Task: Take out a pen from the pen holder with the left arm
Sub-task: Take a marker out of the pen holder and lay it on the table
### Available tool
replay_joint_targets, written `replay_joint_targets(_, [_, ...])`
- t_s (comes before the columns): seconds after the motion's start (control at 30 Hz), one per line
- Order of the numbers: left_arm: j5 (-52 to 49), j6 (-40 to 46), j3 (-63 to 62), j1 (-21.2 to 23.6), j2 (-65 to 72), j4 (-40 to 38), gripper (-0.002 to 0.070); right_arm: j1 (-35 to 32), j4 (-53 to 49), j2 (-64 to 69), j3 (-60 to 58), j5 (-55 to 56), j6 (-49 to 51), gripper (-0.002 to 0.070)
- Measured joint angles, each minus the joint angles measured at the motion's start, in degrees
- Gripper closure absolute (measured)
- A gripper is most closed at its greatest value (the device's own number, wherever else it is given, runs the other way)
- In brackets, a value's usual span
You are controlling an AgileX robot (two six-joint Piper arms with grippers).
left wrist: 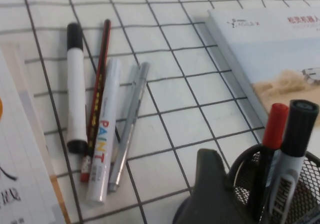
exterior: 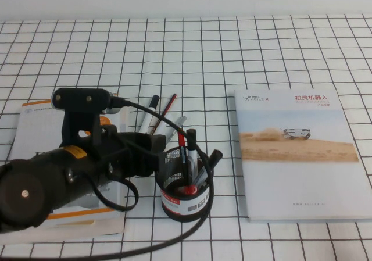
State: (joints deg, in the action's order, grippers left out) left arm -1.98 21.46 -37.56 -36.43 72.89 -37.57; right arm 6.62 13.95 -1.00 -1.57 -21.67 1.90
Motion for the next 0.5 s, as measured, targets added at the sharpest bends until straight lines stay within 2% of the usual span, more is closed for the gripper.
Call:
replay_joint_targets(0.23, [-3.23, -1.93, -2.75, 0.00, 2.98, -4.13, 0.0277, 0.00, 0.00, 0.00, 0.00, 0.00, 0.00, 0.0688])
replay_joint_targets(0.5, [-6.49, -1.58, -8.16, -0.59, 7.41, -4.68, 0.0275, 0.00, 0.00, 0.00, 0.00, 0.00, 0.00, 0.0688])
